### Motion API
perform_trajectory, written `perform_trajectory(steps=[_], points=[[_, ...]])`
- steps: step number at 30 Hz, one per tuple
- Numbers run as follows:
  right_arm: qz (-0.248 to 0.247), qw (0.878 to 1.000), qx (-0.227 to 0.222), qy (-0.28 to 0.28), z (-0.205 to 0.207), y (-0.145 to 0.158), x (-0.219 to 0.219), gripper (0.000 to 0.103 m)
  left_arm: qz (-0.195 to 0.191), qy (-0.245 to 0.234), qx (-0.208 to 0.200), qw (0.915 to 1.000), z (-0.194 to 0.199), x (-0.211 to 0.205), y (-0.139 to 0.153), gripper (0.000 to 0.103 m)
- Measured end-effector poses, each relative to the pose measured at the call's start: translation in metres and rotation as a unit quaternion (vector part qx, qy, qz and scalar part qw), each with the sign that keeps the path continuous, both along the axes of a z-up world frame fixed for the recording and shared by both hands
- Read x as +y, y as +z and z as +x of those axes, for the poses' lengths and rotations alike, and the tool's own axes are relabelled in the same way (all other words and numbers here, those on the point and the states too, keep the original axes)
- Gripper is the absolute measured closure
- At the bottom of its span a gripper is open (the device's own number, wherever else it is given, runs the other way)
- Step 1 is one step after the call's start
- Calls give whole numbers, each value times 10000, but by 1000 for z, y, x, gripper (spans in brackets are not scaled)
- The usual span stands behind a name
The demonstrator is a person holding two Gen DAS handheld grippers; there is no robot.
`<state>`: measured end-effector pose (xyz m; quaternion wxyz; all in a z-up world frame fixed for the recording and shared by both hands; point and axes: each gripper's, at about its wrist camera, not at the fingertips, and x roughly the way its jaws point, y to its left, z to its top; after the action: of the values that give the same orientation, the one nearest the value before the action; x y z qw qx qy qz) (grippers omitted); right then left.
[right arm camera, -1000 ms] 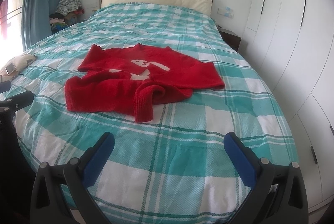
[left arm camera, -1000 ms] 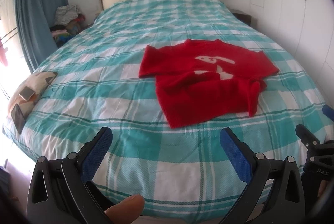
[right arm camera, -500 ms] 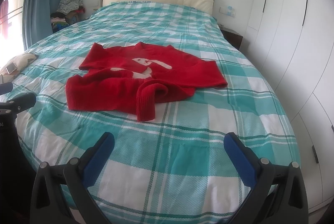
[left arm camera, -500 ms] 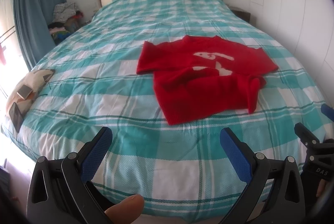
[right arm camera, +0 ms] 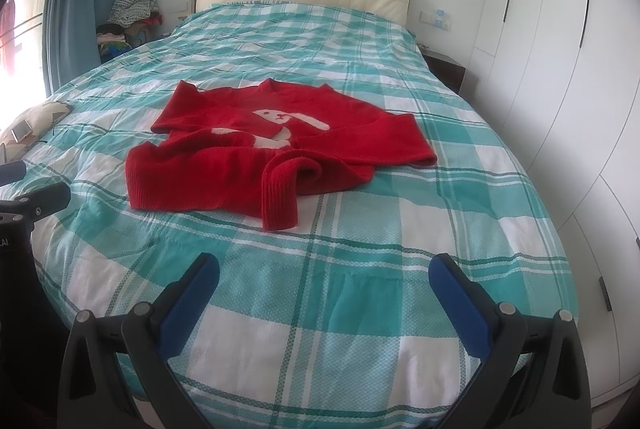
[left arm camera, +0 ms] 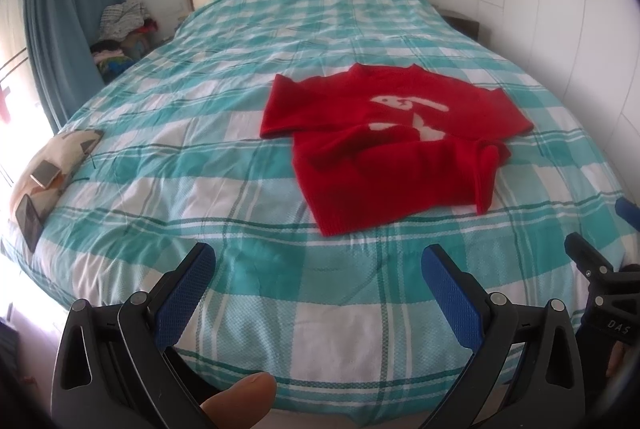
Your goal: Fold small clothes
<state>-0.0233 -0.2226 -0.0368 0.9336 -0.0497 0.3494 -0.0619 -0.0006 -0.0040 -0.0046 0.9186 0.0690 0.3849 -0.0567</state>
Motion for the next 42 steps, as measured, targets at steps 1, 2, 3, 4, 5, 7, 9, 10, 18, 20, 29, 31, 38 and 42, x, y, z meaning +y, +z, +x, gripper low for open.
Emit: perform_trajectory(steps=[1, 2, 3, 4, 5, 7, 9, 10, 18, 20, 29, 31, 38, 42], points=[[3, 10000, 2, 1, 0, 0, 0, 0, 2, 1, 0, 10000, 0, 0, 0, 0], [4, 10000, 2, 0, 0, 0, 0, 0, -1, 1, -1, 10000, 0, 0, 0, 0], [5, 10000, 0, -2, 0, 0, 0, 0, -2, 0, -2, 10000, 0, 0, 0, 0], [1, 10000, -1, -1, 0, 0, 0, 0, -1, -3, -2, 10000, 0, 0, 0, 0], [4, 10000, -5, -5, 0, 0, 0, 0, 2, -4, -4, 10000, 0, 0, 0, 0], [13, 10000, -14, -14, 0, 0, 0, 0, -8, -6, 2, 10000, 0, 0, 0, 0], [14, 10000, -34, -24, 0, 1, -1, 0, -3, 1, 2, 10000, 0, 0, 0, 0], [19, 10000, -42, -32, 1, 1, -1, 0, -2, 0, 2, 10000, 0, 0, 0, 0], [60, 10000, -29, -62, 1, 1, -3, 0, -12, -9, 20, 10000, 0, 0, 0, 0], [70, 10000, -15, -60, 2, 0, -4, 0, -12, -18, 37, 10000, 1, -1, -1, 0], [84, 10000, 7, -53, 2, -1, -4, 0, -30, -39, 107, 9999, 2, -3, -3, 0], [80, 10000, 5, -50, 2, -1, -4, 0, -40, -44, 107, 9999, 3, -3, -3, 0], [84, 9999, 33, -45, 3, -3, -5, 0, -24, -46, 100, 9999, 3, -2, -2, 0], [81, 10000, 21, -50, 3, -3, -5, 0, -28, -45, 95, 9999, 3, -2, -3, 0]])
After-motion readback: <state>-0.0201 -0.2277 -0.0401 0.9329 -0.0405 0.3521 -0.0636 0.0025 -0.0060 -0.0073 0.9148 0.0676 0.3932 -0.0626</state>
